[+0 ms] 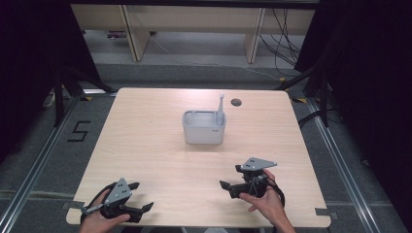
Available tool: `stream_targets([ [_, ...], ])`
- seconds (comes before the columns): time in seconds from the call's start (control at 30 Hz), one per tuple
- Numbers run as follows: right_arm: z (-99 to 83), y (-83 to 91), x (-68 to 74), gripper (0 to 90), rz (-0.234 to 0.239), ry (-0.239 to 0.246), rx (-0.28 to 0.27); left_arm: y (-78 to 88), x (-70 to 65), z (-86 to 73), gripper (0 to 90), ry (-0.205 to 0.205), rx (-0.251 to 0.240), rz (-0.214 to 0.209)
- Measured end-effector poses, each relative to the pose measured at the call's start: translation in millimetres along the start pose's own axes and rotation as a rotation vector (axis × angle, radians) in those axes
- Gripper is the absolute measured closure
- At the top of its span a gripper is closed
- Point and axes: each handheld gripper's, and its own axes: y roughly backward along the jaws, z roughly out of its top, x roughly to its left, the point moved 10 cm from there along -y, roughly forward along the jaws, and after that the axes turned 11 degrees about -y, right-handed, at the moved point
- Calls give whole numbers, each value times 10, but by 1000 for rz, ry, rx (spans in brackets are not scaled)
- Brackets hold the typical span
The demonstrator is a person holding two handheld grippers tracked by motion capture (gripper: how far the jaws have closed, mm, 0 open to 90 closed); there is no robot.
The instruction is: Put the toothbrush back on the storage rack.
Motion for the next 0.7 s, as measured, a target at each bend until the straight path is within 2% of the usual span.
stream_targets([
  [0.07, -26, 15, 2, 160, -7, -4, 0, -1, -8, 3, 147, 6, -2, -4],
  [0.1, -57, 18, 17, 160, 3, -17, 18, -1, -8, 2, 147, 5, -1, -4],
  [0.13, -56, 24, -10, 160, -14, 12, 9, -1, -8, 3, 147, 5, -2, -4],
  [0.17, -101, 36, 13, 160, -18, -26, 34, -6, -10, 8, 147, 7, -9, -5],
  [0.27, -137, 35, -22, 160, -43, 10, 35, -5, -7, 10, 147, 7, -12, 0],
  [0.3, -170, 39, -15, 160, -36, 10, 56, -4, -7, 8, 147, 7, -10, 0],
  [0.4, -212, 45, -25, 160, -46, 17, 67, -9, -8, 13, 147, 9, -16, 3],
  [0.53, -282, 60, -25, 160, -62, -5, 87, -7, -12, 8, 147, 6, -9, -5],
  [0.57, -295, 56, -29, 160, -58, 12, 94, -7, -12, 8, 147, 5, -9, -6],
  [0.6, -310, 59, -39, 160, -72, 7, 93, 5, -2, -8, 147, -14, 7, -10],
  [0.67, -341, 62, -47, 161, -76, 14, 106, -6, -8, 12, 147, 8, -13, 1],
  [0.7, -351, 59, -48, 161, -74, 23, 111, 1, -3, 6, 147, 5, -5, 2],
])
